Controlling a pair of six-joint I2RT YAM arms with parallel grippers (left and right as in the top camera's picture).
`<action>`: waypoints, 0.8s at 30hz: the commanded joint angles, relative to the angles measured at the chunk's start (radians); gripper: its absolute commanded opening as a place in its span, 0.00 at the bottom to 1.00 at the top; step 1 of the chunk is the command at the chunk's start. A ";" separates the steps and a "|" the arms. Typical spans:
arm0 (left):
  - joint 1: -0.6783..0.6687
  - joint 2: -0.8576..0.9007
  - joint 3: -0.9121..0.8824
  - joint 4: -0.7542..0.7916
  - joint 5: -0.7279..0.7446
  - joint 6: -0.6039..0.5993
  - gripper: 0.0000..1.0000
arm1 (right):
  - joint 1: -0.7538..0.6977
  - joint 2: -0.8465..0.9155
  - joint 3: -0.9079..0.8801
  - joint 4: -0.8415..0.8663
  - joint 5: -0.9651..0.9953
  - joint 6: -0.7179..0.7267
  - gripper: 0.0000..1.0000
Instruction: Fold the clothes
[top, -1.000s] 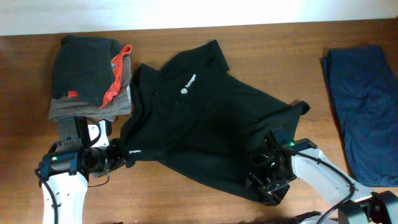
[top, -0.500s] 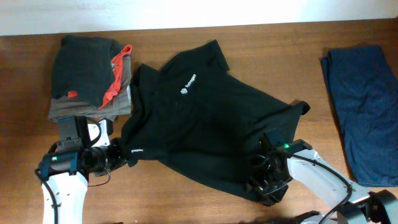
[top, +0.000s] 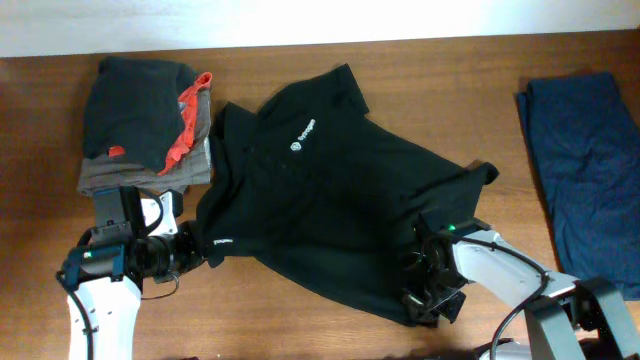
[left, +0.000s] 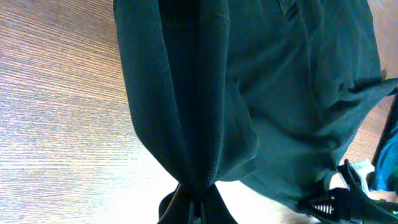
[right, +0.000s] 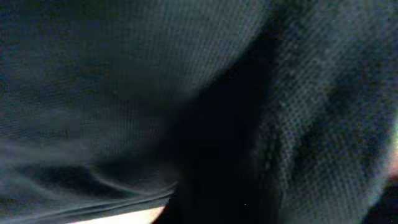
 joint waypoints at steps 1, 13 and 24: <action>0.006 -0.005 0.011 0.003 0.021 -0.002 0.01 | 0.008 -0.030 0.060 -0.073 0.119 -0.069 0.04; 0.006 -0.083 0.222 0.003 0.112 0.074 0.01 | -0.099 -0.286 0.643 -0.410 0.506 -0.104 0.04; 0.004 -0.180 0.776 0.106 0.167 0.117 0.00 | -0.332 -0.315 1.365 -0.502 0.510 -0.317 0.04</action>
